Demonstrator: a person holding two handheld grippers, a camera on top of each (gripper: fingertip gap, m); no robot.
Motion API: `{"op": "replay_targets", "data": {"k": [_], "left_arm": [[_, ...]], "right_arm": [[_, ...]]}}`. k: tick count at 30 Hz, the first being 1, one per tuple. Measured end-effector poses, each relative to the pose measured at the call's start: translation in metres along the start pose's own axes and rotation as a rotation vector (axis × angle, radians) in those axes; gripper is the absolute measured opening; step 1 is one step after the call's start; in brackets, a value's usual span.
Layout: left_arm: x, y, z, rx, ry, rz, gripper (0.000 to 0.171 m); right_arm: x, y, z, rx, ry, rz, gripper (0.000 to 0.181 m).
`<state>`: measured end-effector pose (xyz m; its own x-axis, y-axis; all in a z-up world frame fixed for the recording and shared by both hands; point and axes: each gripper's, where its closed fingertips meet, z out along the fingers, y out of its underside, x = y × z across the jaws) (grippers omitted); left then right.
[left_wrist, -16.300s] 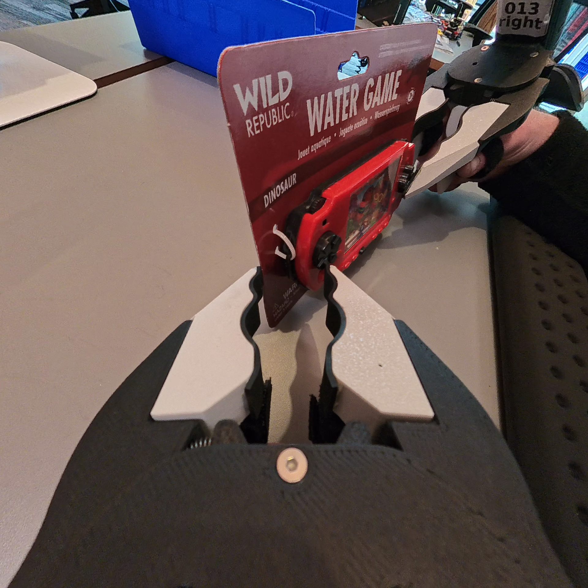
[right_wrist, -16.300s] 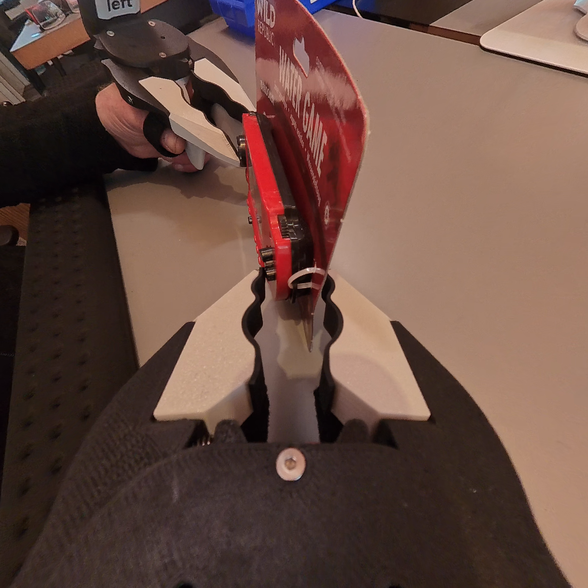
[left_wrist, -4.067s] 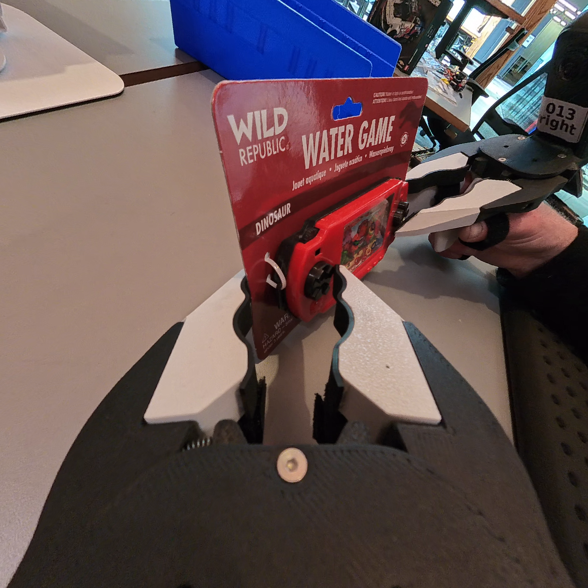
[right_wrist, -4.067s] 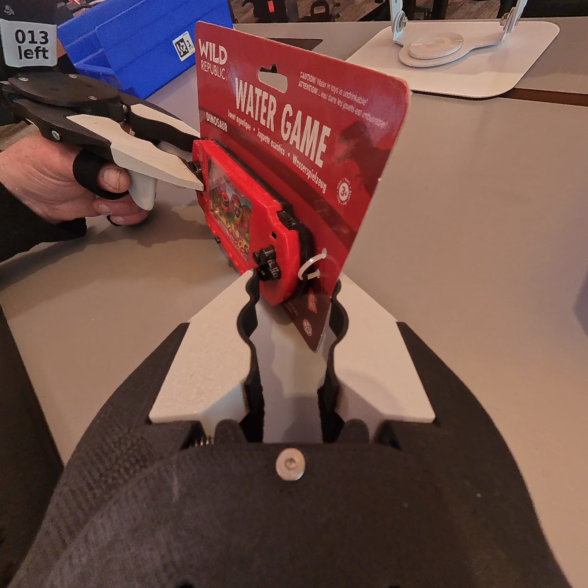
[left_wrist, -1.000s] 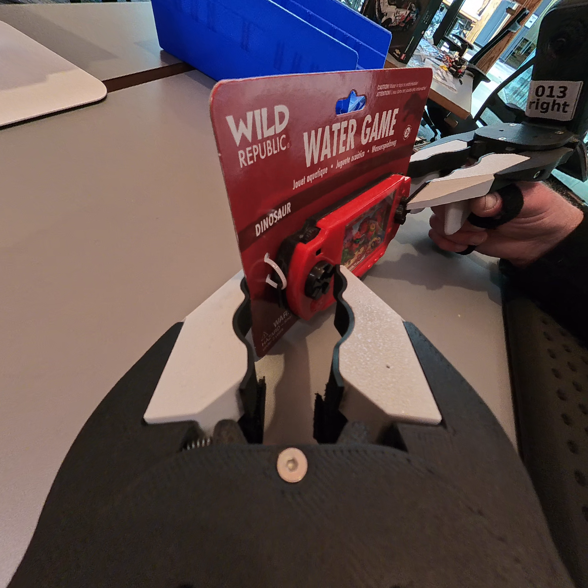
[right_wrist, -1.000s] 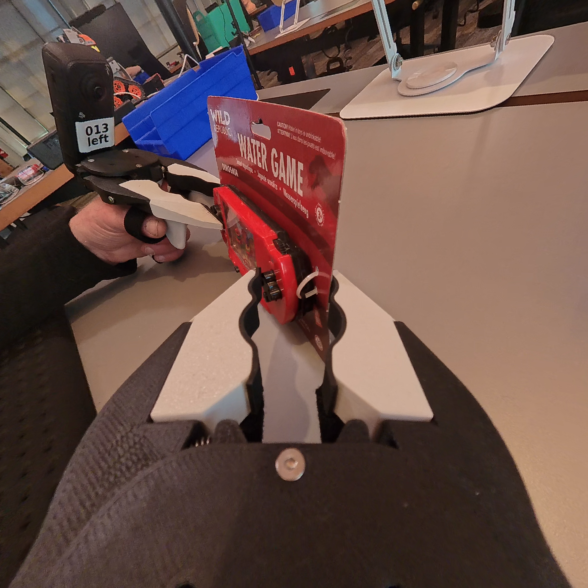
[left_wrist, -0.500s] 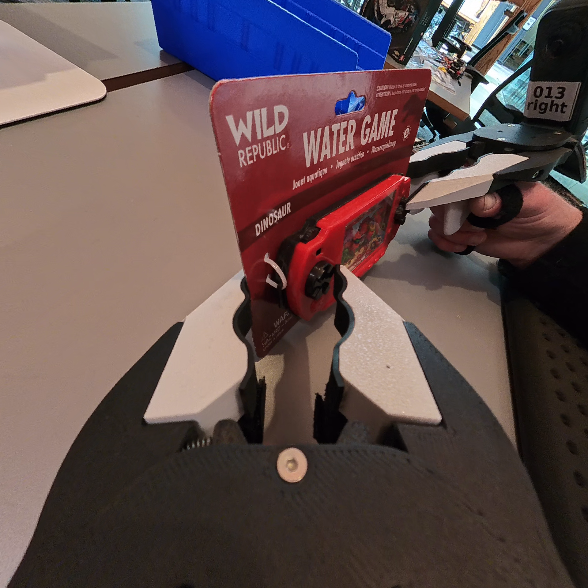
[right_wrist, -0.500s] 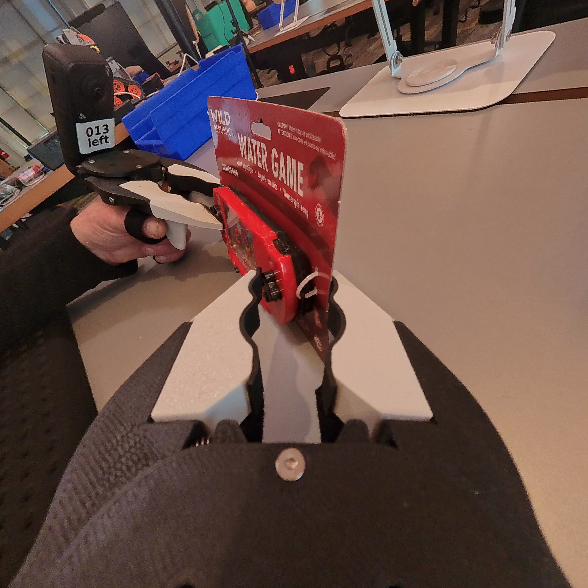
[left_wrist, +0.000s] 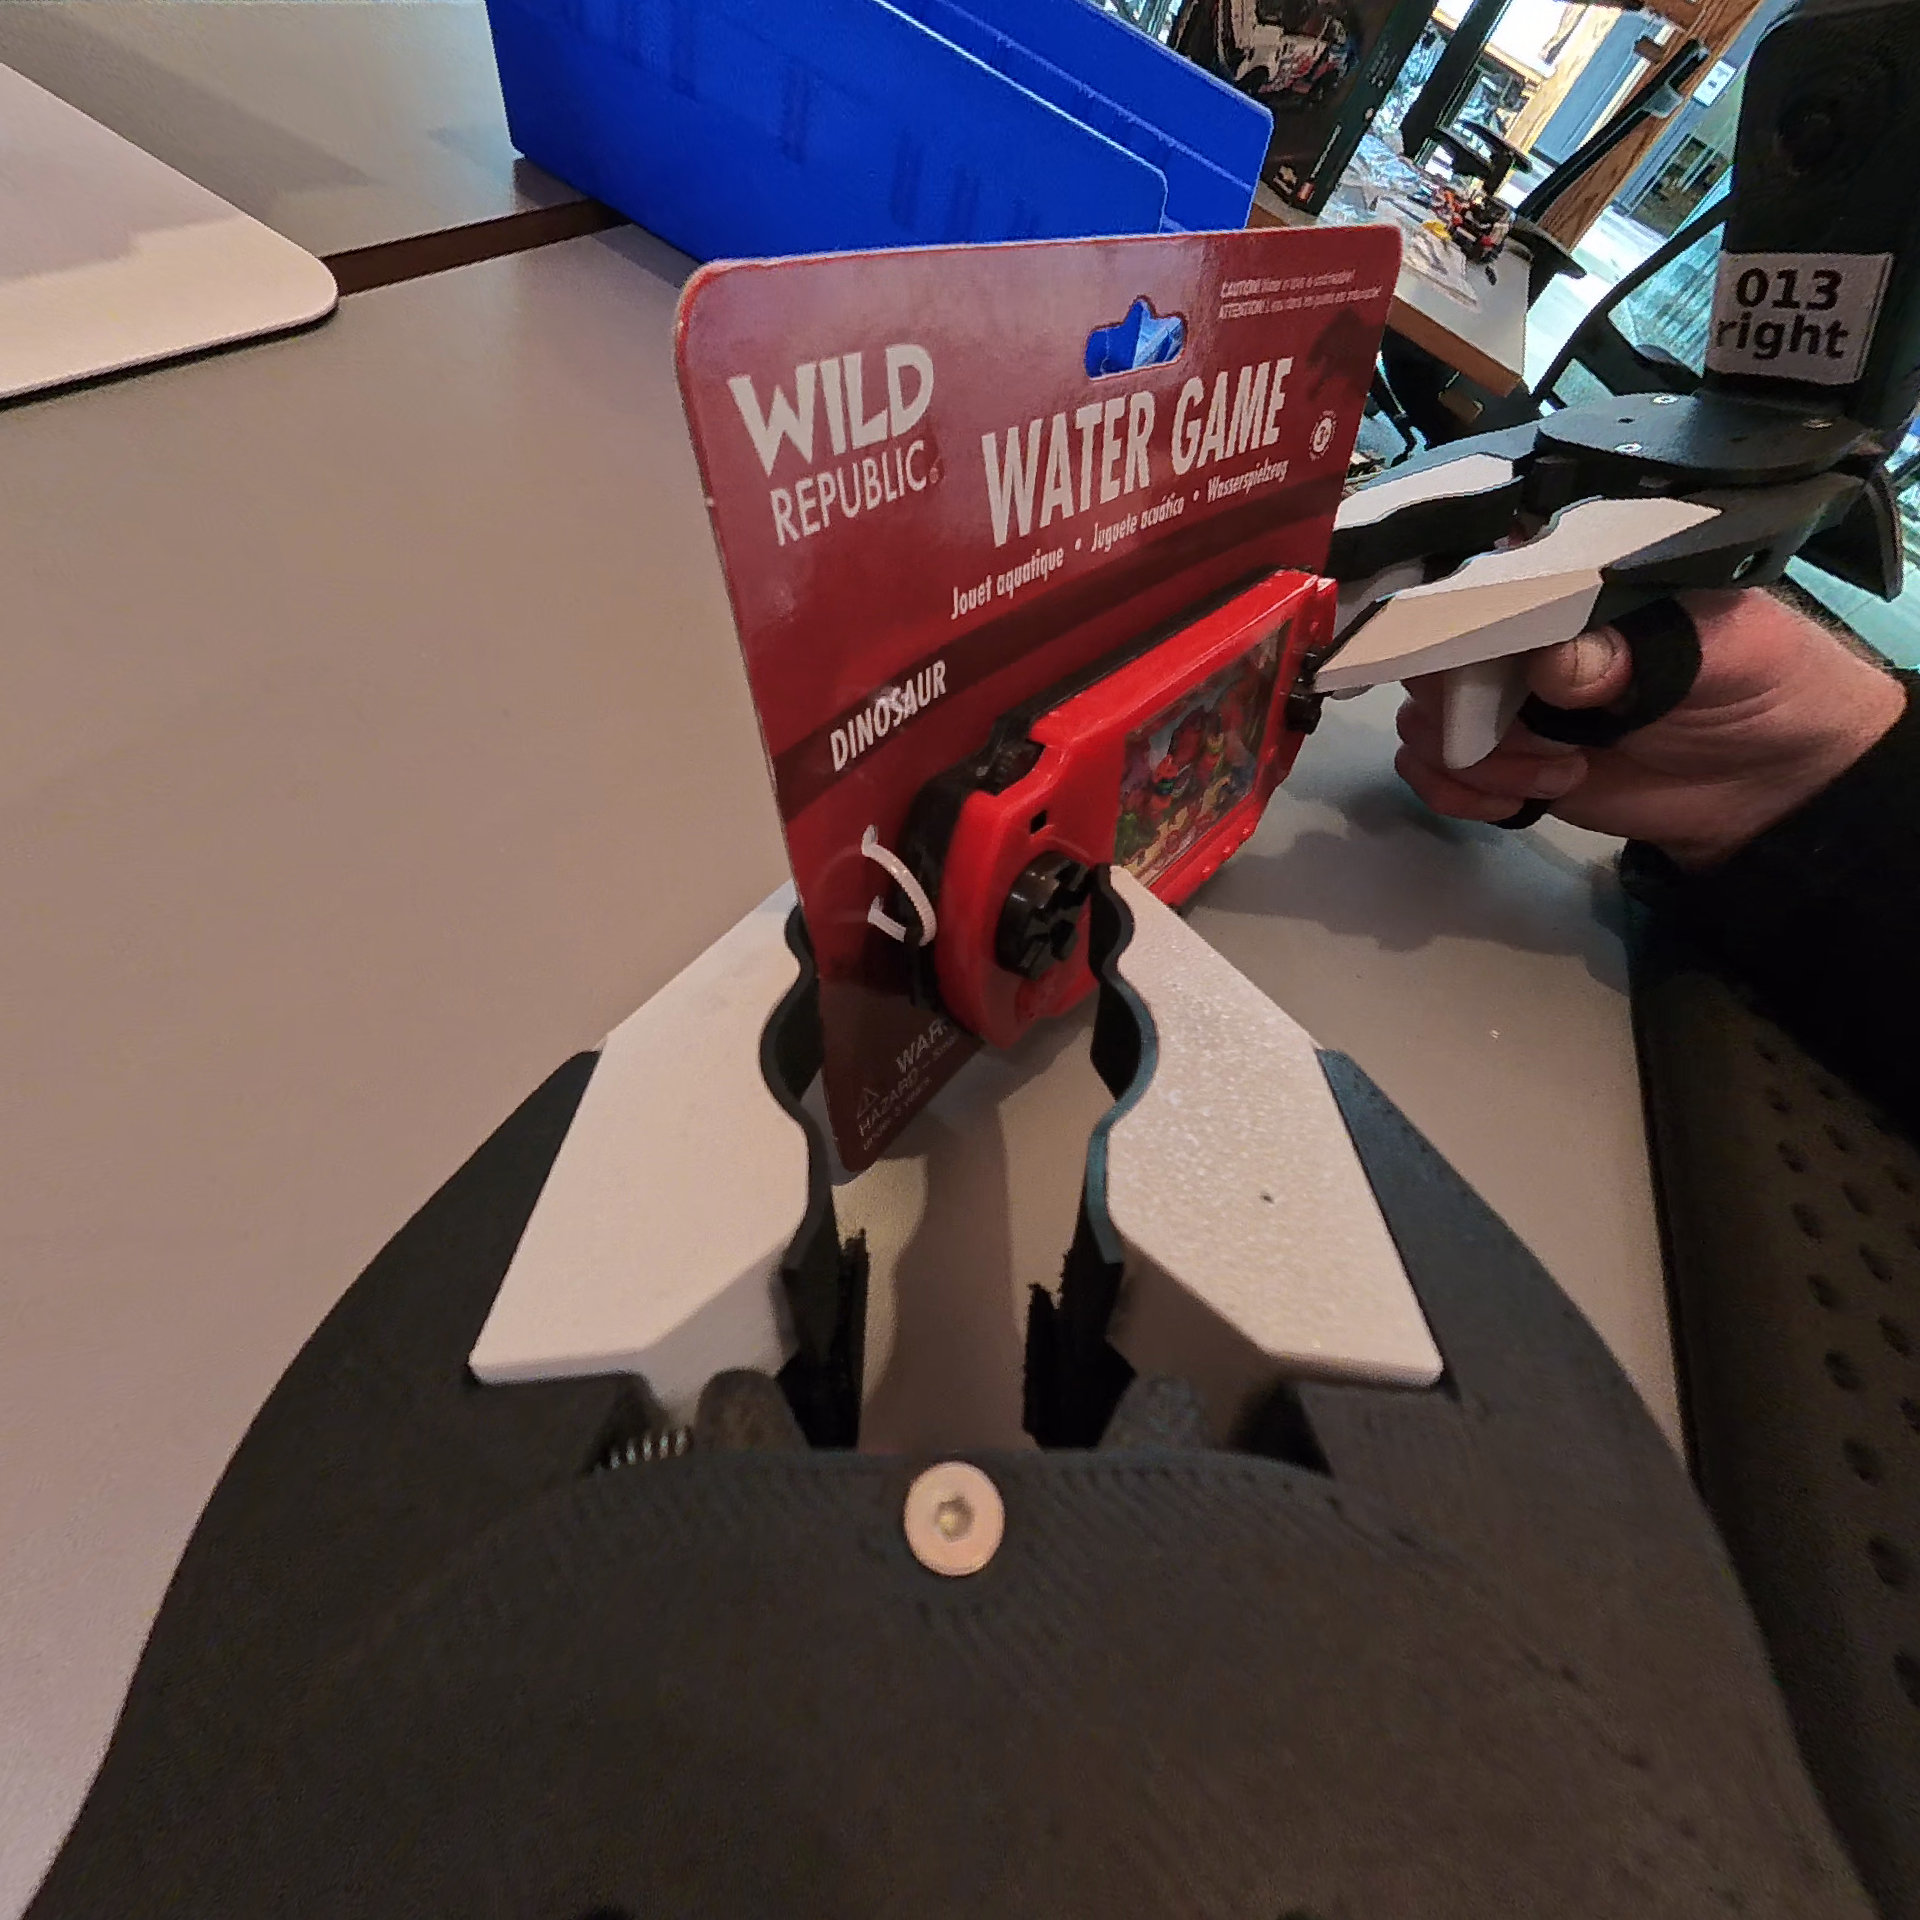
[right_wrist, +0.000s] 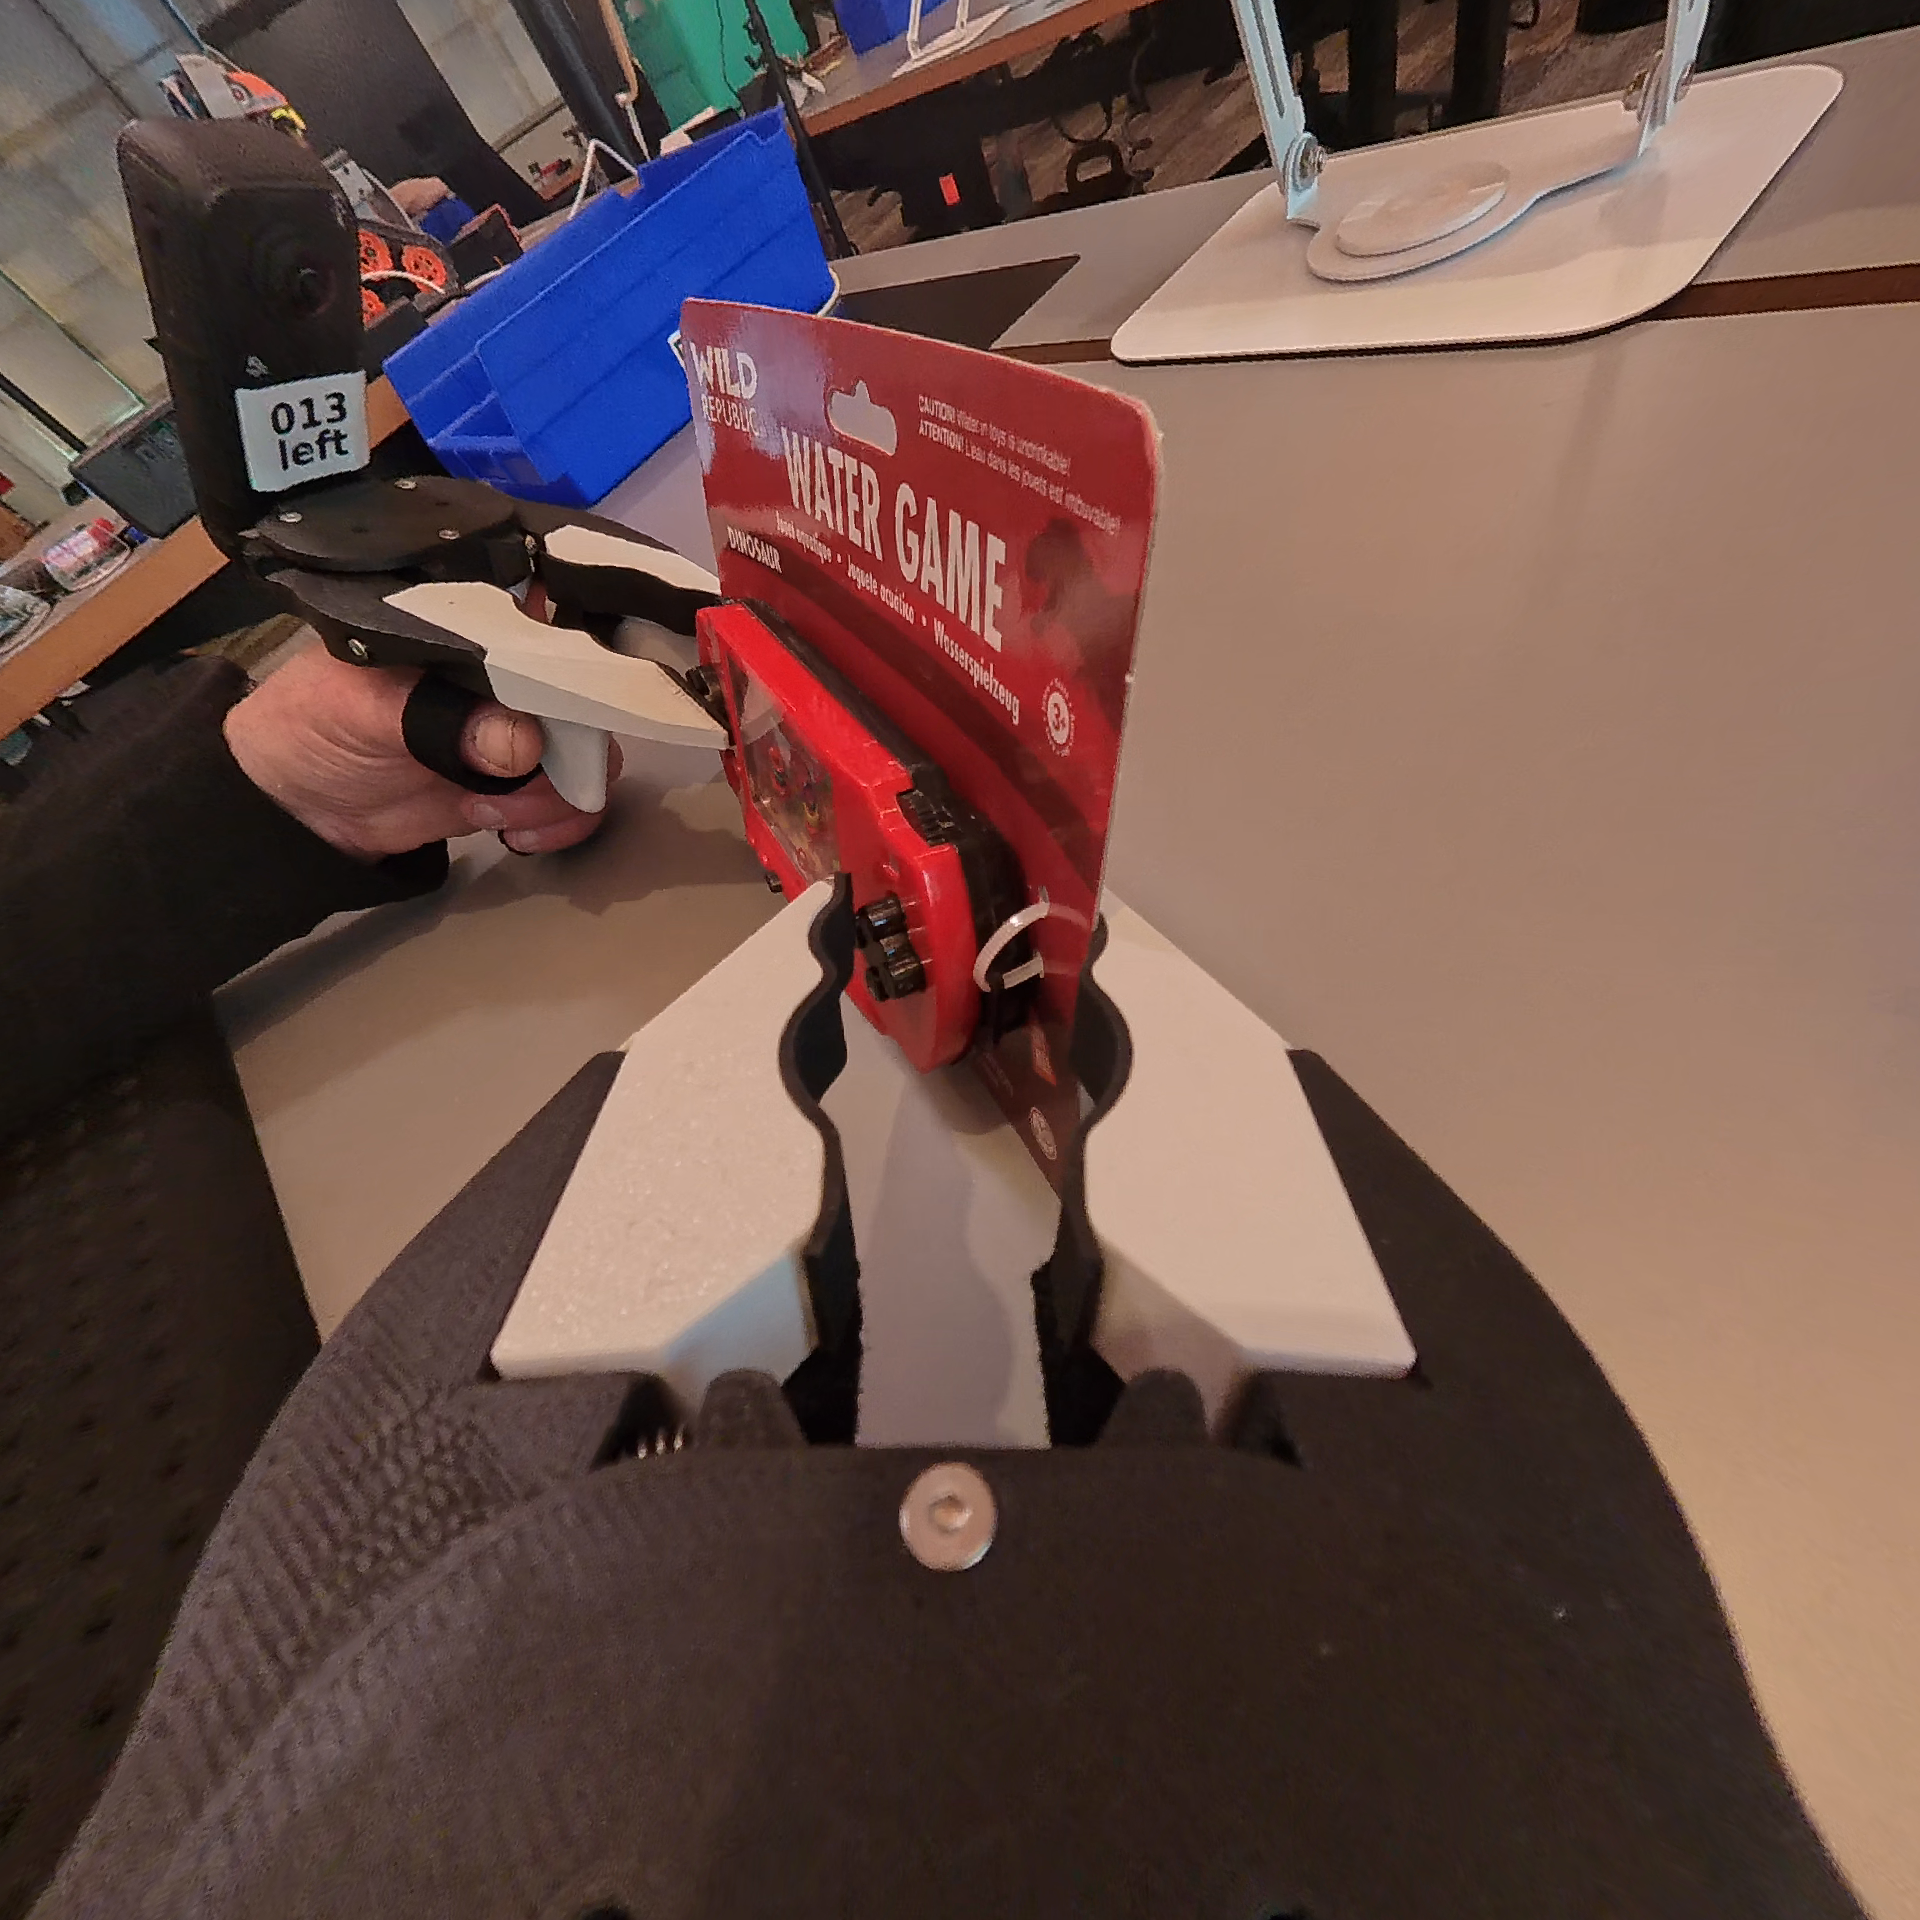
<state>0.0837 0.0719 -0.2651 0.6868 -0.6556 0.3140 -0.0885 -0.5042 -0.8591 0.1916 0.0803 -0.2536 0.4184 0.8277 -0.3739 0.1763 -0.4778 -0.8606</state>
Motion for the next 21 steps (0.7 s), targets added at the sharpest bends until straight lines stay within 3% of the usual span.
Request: {"op": "replay_targets", "data": {"k": [21], "left_arm": [[0.0015,0.0,-0.0002,-0.001,0.005,0.003,0.048]], "right_arm": [[-0.001,0.0011,-0.002,-0.004,-0.01,0.005,0.031]]}}
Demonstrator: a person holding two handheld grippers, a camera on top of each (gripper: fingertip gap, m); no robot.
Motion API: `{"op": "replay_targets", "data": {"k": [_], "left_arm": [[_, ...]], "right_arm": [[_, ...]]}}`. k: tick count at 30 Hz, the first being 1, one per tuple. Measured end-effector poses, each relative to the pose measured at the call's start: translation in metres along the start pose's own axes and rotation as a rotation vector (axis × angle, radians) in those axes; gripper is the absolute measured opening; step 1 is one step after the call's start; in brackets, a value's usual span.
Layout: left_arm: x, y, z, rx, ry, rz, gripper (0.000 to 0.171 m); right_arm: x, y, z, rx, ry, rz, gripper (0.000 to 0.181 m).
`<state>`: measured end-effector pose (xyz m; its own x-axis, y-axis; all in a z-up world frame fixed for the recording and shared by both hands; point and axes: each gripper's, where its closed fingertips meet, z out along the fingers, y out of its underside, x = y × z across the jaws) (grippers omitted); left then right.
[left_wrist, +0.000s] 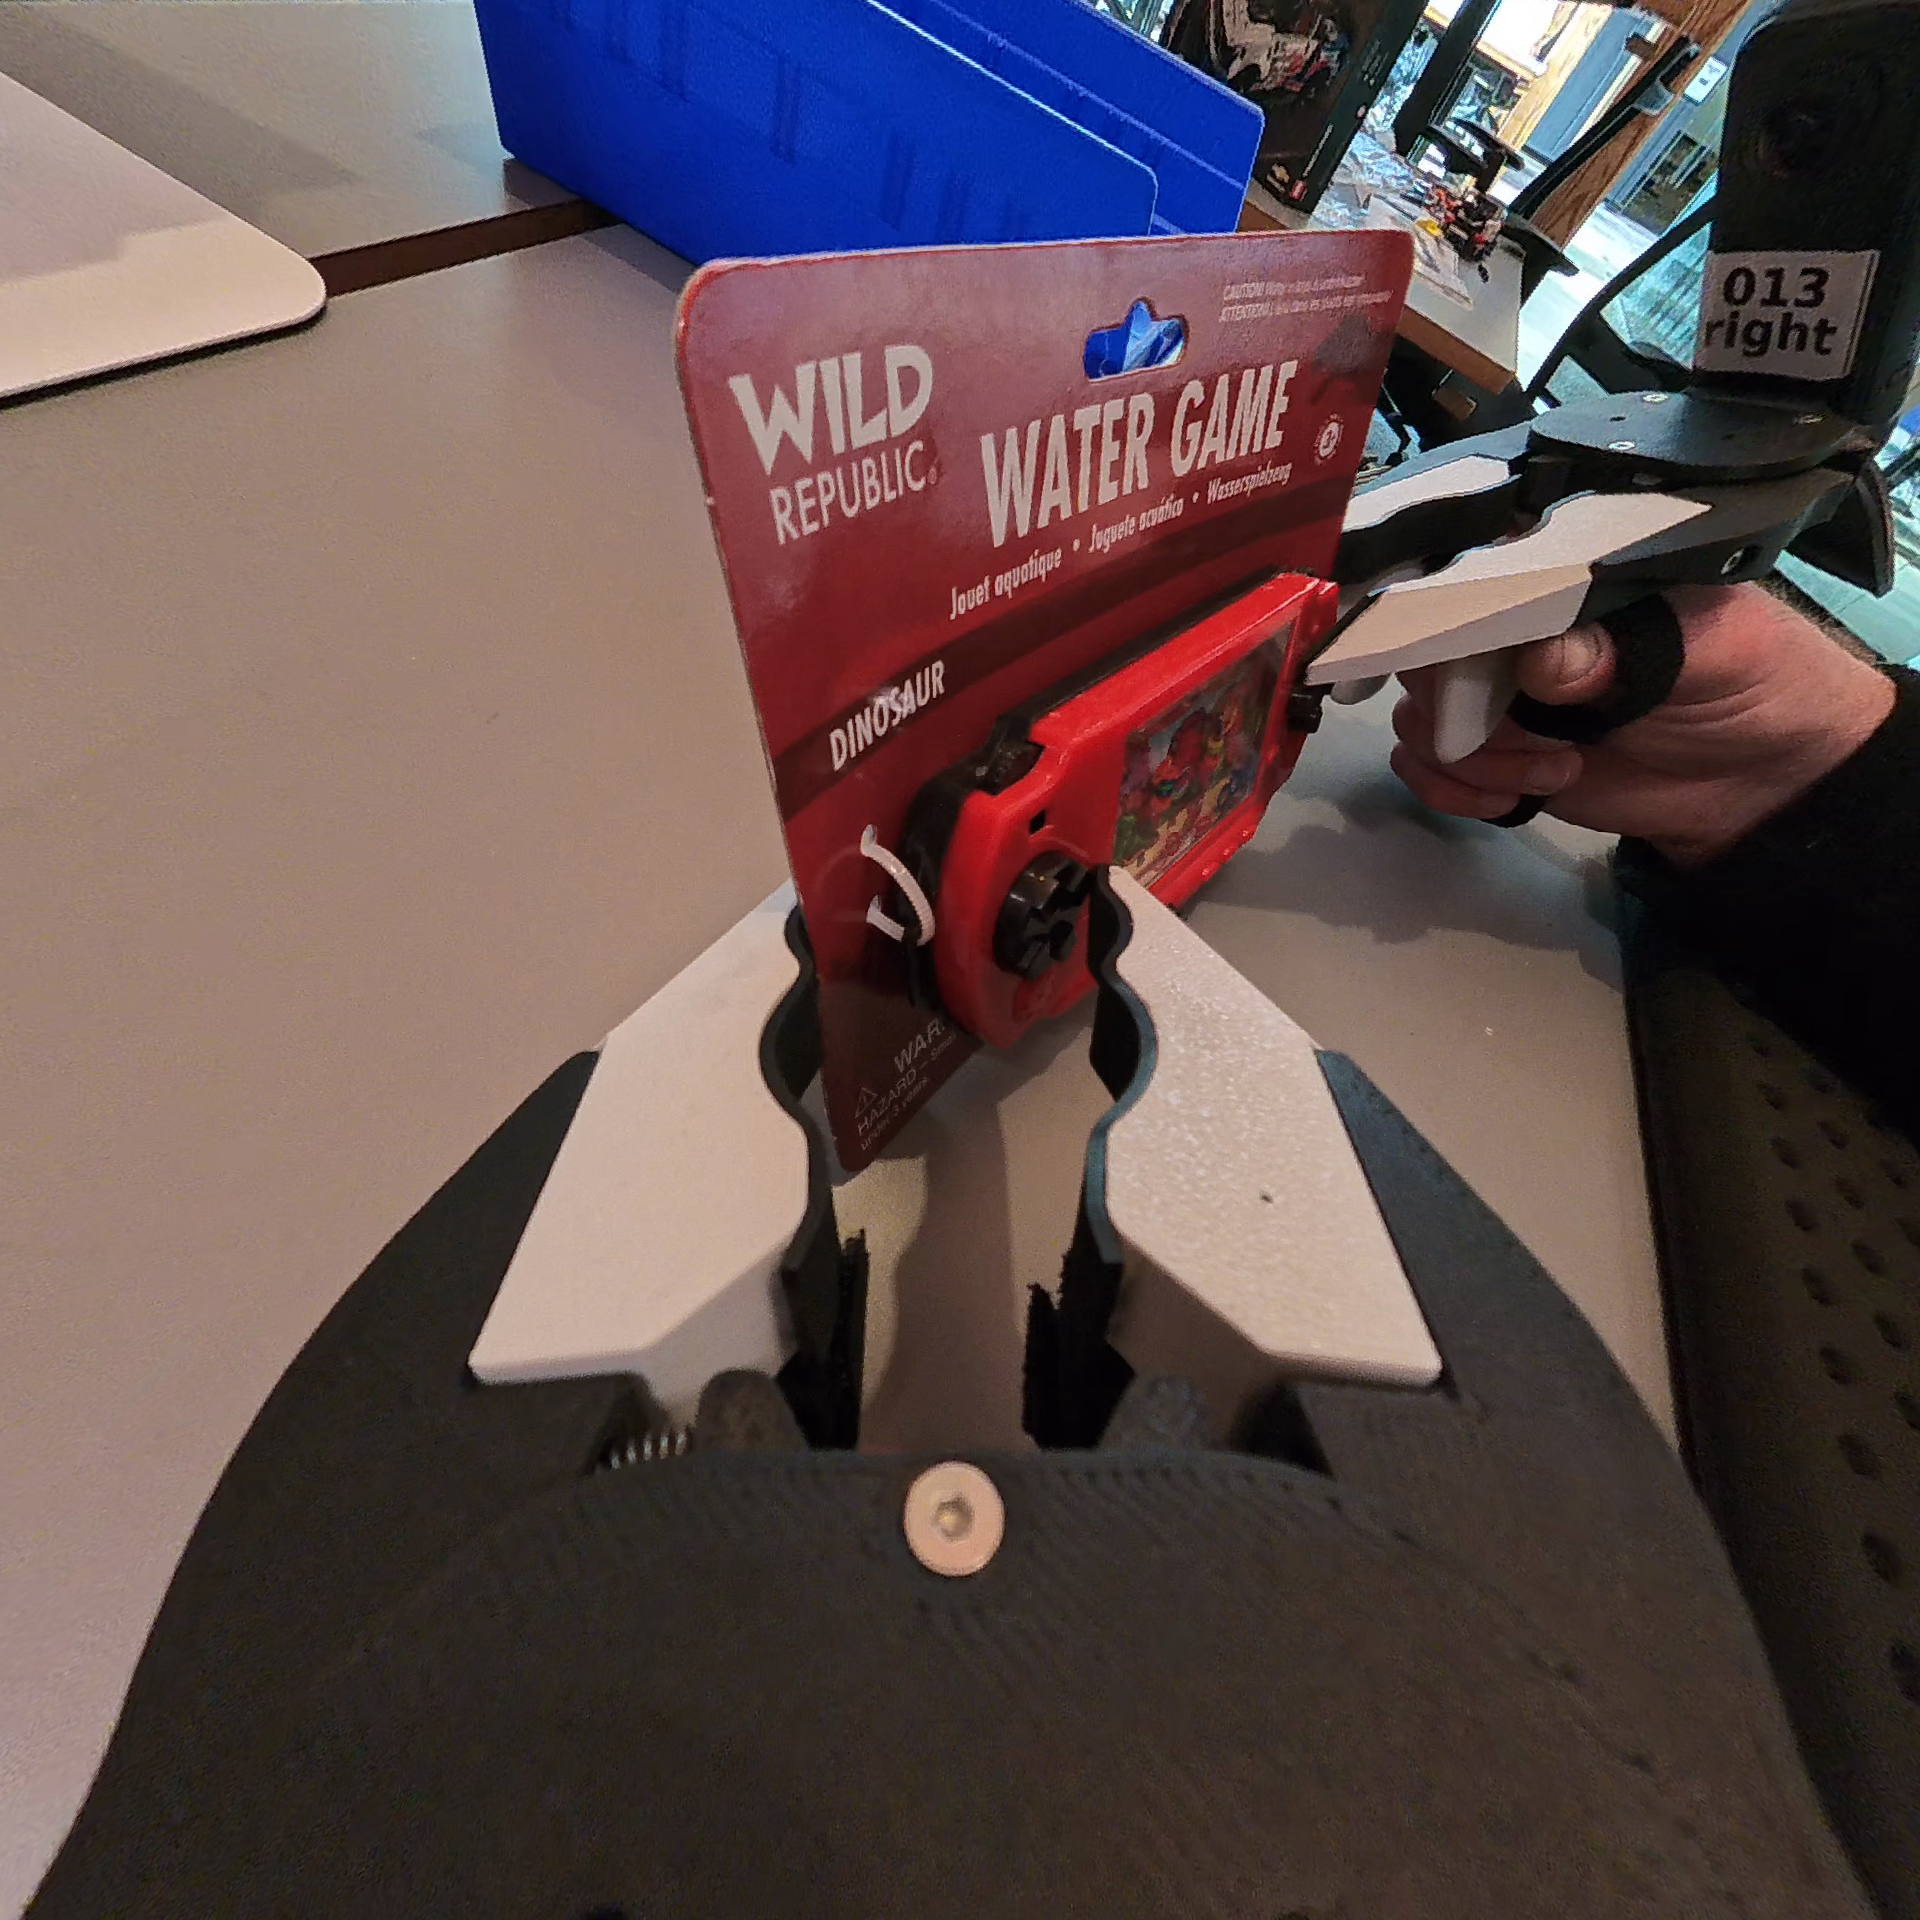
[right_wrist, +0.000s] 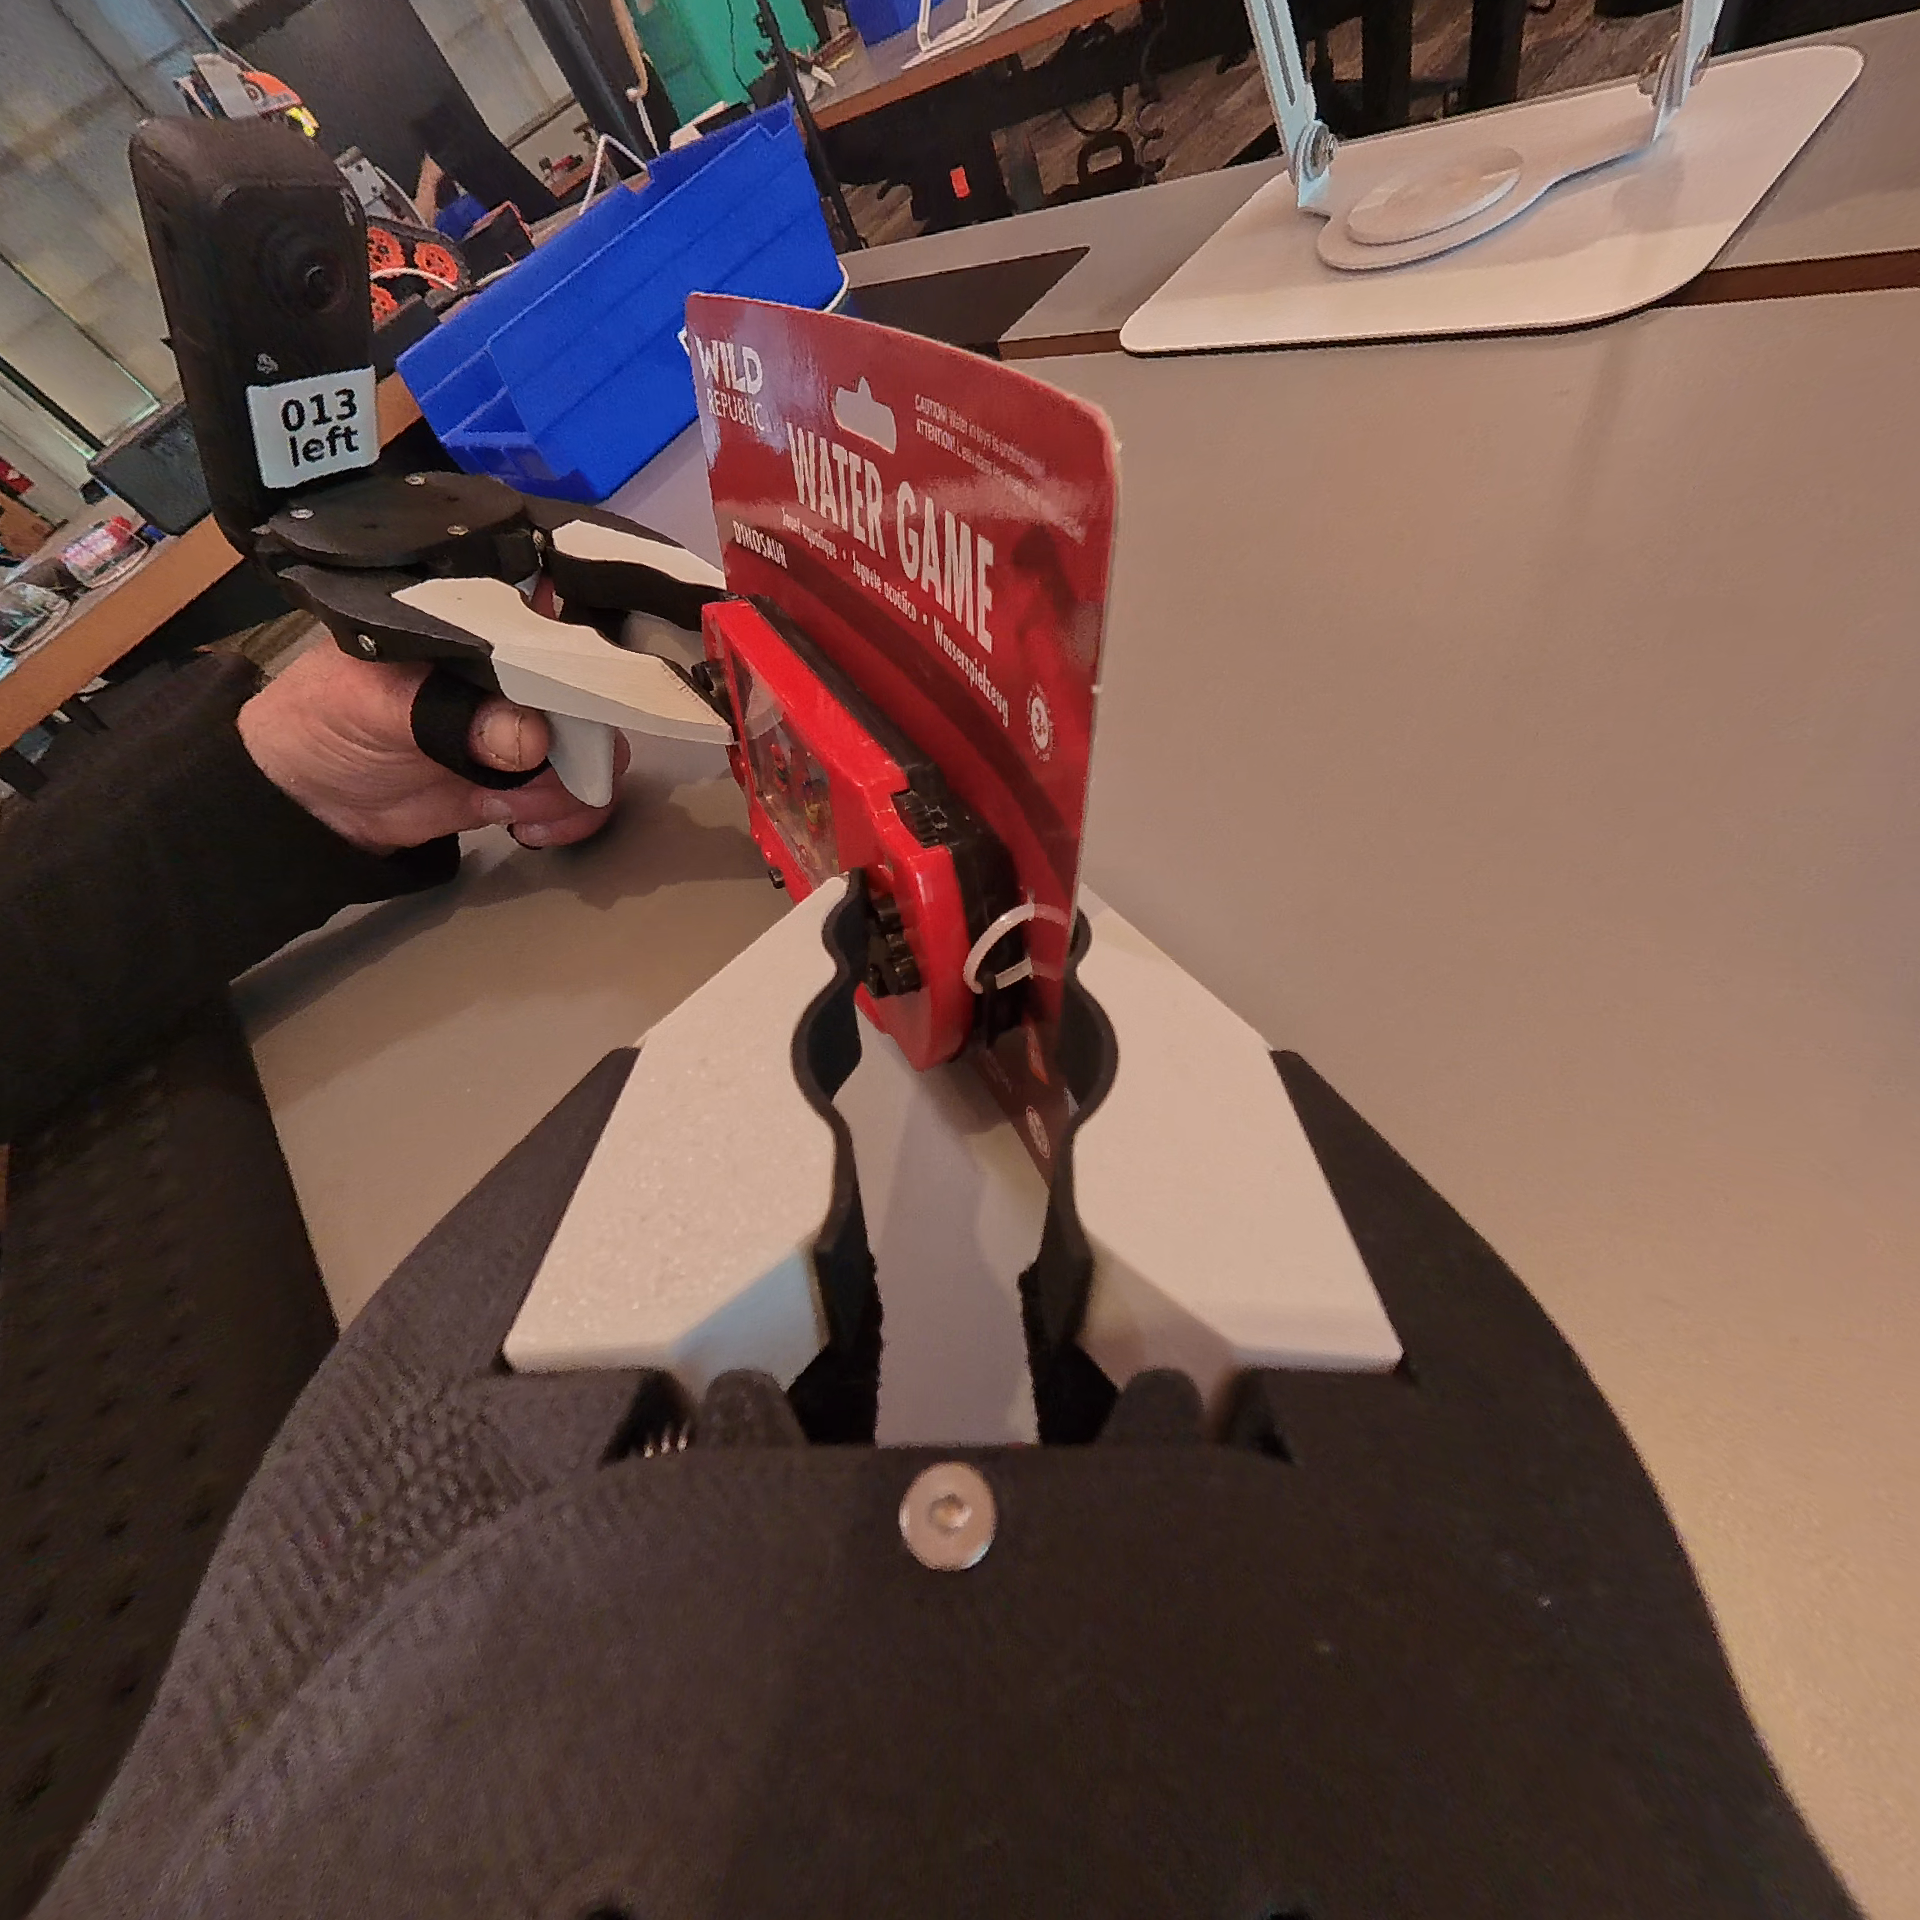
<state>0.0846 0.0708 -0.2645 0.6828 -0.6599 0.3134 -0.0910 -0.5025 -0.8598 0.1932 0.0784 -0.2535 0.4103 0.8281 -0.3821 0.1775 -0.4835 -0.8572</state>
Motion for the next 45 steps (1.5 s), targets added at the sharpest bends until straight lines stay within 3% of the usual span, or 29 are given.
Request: {"op": "replay_targets", "data": {"k": [7,15,25,28,45], "left_arm": [[0.005,0.005,-0.01,-0.015,-0.002,-0.052,0.046],[0.011,0.013,-0.035,0.063,0.097,-0.26,0.046],[0.001,0.011,-0.026,-0.003,0.0,-0.146,0.044],[0.0,0.01,-0.024,-0.01,0.02,-0.149,0.045],[0.0,0.01,-0.02,-0.007,0.03,-0.162,0.045]], "right_arm": [[-0.013,-0.008,0.0,-0.031,0.009,-0.018,0.034],[-0.057,-0.05,0.01,-0.112,0.045,-0.186,0.034],[-0.019,-0.001,0.02,-0.069,-0.018,0.0,0.037],[-0.018,0.0,0.018,-0.005,-0.057,0.016,0.036],[-0.015,0.003,0.013,-0.015,-0.085,0.007,0.029]]}}
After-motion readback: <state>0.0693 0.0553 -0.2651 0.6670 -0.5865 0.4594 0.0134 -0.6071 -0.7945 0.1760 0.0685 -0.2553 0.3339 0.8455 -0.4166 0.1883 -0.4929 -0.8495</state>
